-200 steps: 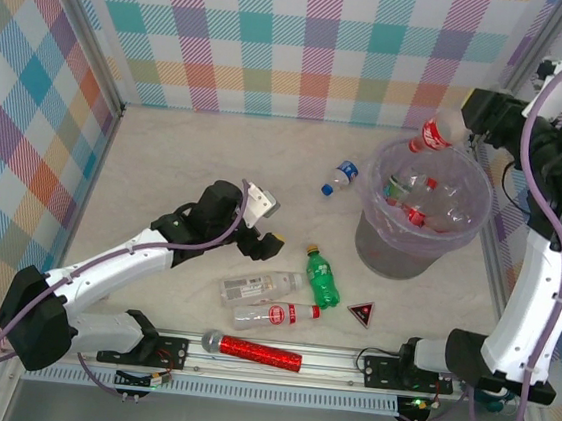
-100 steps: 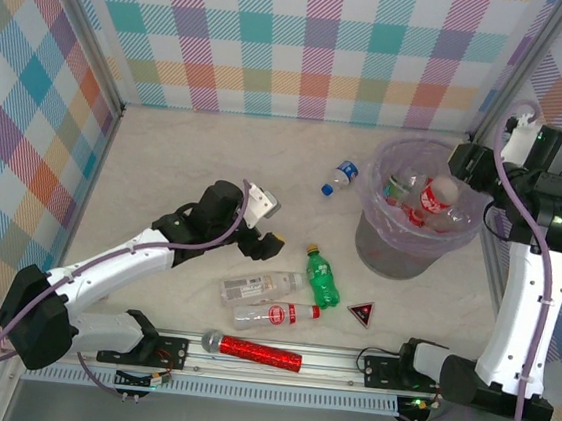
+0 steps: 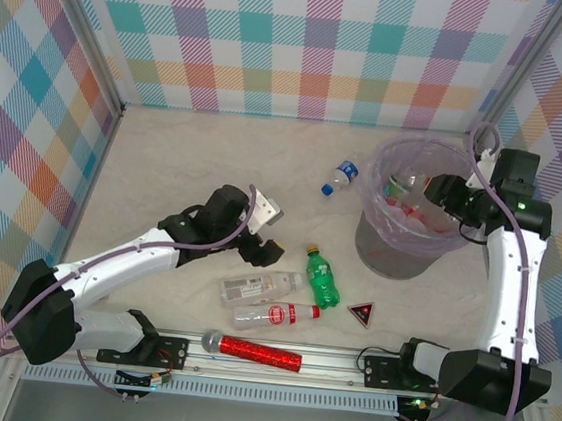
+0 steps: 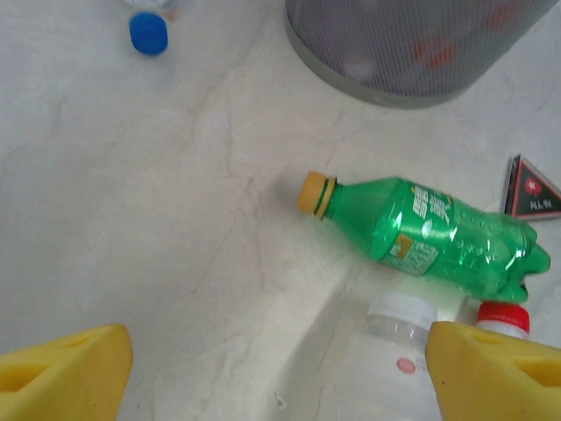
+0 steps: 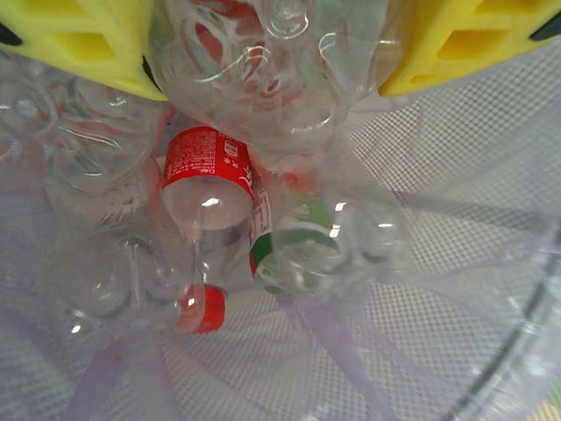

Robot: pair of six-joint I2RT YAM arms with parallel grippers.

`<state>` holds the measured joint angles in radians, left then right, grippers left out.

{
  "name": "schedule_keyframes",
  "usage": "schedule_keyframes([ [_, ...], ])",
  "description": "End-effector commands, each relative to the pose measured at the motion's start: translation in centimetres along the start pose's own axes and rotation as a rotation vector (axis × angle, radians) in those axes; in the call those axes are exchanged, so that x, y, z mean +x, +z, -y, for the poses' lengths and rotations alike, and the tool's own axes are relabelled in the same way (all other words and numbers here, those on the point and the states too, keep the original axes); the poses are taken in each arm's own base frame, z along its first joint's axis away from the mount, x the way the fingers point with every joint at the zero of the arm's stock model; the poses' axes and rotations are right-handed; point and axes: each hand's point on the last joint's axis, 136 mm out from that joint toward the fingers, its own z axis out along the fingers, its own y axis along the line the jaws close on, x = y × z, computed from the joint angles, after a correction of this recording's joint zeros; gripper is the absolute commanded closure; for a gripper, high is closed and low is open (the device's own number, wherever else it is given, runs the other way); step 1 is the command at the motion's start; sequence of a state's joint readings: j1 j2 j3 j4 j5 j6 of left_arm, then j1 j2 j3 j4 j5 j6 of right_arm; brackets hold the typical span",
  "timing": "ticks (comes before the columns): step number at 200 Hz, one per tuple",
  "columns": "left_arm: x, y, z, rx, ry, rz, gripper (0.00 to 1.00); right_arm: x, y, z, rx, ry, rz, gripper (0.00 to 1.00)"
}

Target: Put the plastic bottles in the bin

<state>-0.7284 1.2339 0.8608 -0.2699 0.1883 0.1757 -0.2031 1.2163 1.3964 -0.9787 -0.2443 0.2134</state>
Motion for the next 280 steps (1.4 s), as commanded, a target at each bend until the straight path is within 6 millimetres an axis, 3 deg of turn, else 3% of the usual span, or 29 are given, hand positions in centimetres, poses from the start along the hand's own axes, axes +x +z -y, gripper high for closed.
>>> schedule_keyframes([
  [1, 0.5, -0.2, 0.0, -0.015, 0.014, -0.032, 0.13, -1.0, 1.3, 0.1, -0.025, 0.012, 0.035, 0.54],
  [79, 0.0, 0.2, 0.0, -0.037, 0.003, -0.019, 0.13, 1.7, 4.8, 2.0, -0.015, 0.043, -0.041, 0.53],
  [120, 0.3, 0.2, 0.1, -0.056, 0.022, -0.049, 0.13, 2.4, 5.3, 2.1, -0.023, 0.036, -0.056, 0.50],
  [195, 1.6, -0.1, 1.0, -0.058, 0.074, -0.160, 0.10, -0.8, 0.1, -1.1, -0.077, -0.036, 0.045, 0.17],
  [246, 4.2, -0.9, 1.1, -0.102, 0.048, -0.307, 0.09, -2.7, -4.2, -2.9, -0.091, -0.071, 0.167, 0.14],
  [280, 6.1, -1.0, 2.0, -0.068, 0.018, -0.361, 0.09, -2.8, -5.1, -4.7, -0.190, -0.069, 0.197, 0.13],
])
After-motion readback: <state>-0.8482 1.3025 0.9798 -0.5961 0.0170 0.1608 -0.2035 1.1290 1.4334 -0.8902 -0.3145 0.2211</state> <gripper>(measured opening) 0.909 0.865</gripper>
